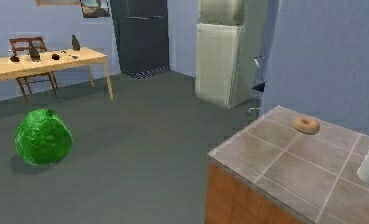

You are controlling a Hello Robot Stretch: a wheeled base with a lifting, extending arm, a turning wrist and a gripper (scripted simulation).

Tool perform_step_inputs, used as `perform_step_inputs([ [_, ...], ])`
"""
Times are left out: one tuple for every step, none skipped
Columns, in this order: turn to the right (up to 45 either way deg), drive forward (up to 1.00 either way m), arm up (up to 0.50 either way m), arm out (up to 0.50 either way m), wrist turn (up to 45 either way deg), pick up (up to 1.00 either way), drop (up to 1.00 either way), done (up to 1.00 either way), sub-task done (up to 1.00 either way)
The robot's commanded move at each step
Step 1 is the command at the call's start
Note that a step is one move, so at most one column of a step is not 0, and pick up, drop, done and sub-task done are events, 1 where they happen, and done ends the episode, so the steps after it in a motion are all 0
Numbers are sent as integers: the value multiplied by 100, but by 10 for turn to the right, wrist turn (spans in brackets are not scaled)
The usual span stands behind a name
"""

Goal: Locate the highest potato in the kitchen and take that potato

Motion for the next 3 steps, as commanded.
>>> perform_step_inputs([
  [450,0,0,0,0,0,0,0,0],
  [450,0,0,0,0,0,0,0,0],
  [180,0,0,0,0,0,0,0,0],
])
